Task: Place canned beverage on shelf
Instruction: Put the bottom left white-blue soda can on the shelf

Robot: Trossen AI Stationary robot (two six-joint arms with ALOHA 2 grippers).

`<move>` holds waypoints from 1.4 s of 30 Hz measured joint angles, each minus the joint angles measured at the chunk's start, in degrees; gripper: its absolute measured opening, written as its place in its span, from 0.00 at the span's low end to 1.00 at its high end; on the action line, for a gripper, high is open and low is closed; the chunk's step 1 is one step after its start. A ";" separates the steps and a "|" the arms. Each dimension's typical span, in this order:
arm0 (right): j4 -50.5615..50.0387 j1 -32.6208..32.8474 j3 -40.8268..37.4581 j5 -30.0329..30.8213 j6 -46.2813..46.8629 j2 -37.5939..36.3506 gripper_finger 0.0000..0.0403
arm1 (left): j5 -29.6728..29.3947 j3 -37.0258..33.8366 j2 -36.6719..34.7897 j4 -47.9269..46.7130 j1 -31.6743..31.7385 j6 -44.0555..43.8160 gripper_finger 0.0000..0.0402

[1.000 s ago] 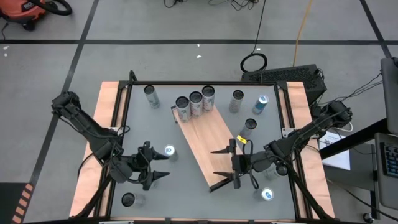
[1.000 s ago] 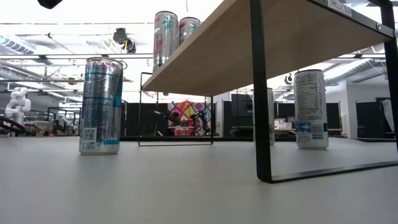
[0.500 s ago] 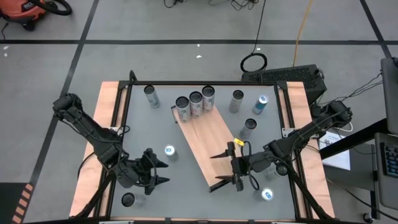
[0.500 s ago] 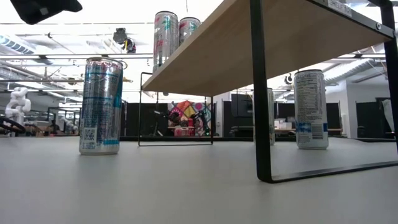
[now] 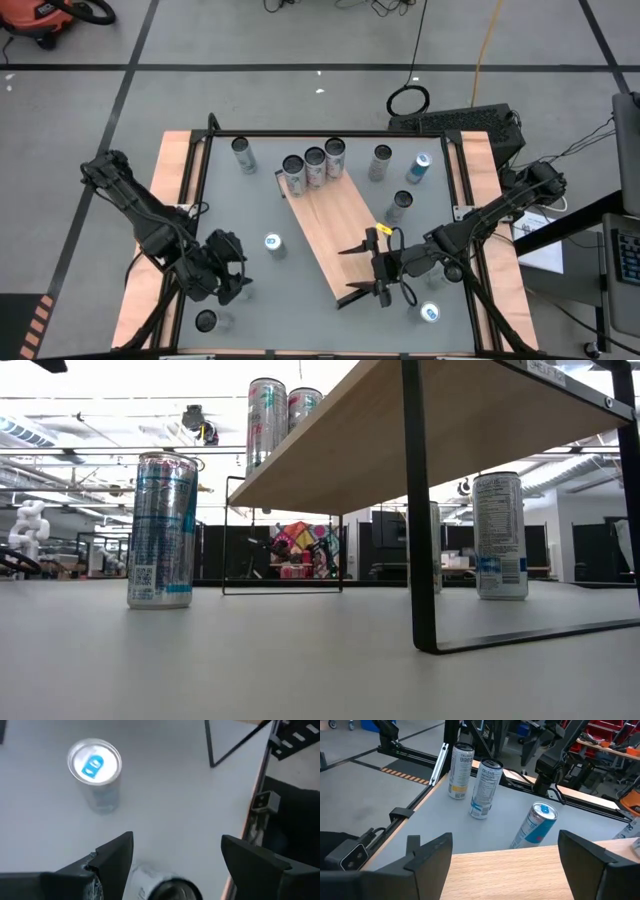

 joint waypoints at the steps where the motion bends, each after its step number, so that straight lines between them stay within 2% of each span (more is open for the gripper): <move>1: 0.00 0.00 0.00 0.00 -0.03 0.00 0.74 | 0.74 0.10 0.00 0.09 0.00 -0.07 0.74; 11: -0.04 0.00 0.00 -0.02 -1.01 0.00 0.74 | 9.94 0.10 5.26 -0.05 0.02 -1.92 0.74; 20: -0.08 -0.02 -0.02 -0.02 -1.39 0.00 0.74 | 12.96 0.10 8.11 -2.56 -0.46 -8.27 0.74; 29: -0.21 -0.01 -0.02 -0.04 -1.56 0.00 0.74 | 15.72 0.10 9.77 -2.63 -0.57 -9.08 0.74; 37: -1.90 -0.02 -0.02 -0.07 -1.54 0.00 0.74 | 22.14 0.10 9.99 -5.46 -0.55 -14.58 0.74; 42: -1.87 -0.02 -0.02 -0.07 -1.60 -0.02 0.74 | 22.57 0.10 10.15 -5.56 -0.57 -16.03 0.74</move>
